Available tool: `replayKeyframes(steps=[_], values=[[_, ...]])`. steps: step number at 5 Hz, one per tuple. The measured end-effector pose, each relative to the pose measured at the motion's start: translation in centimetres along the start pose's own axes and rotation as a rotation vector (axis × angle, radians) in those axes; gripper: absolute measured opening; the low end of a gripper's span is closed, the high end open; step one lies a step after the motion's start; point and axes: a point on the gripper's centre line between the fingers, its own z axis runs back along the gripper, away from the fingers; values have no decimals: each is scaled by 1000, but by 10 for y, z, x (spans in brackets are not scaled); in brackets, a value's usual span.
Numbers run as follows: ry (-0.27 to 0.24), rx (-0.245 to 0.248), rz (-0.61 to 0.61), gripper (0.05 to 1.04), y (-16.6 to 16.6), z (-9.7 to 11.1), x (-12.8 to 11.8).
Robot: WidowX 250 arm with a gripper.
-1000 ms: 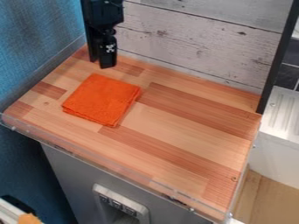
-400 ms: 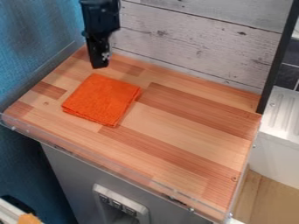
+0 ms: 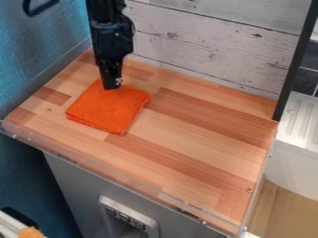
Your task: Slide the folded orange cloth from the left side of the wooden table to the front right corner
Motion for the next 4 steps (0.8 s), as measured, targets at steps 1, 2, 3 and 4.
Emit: replayKeyframes(steps=[1, 2, 3, 4], values=[[-8, 15, -3, 62, -1, -9, 0], [-15, 19, -12, 62, -6, -22, -2], [-36, 16, -8, 62, -9, -27, -5], [-45, 17, 55, 62, -26, -27, -11]])
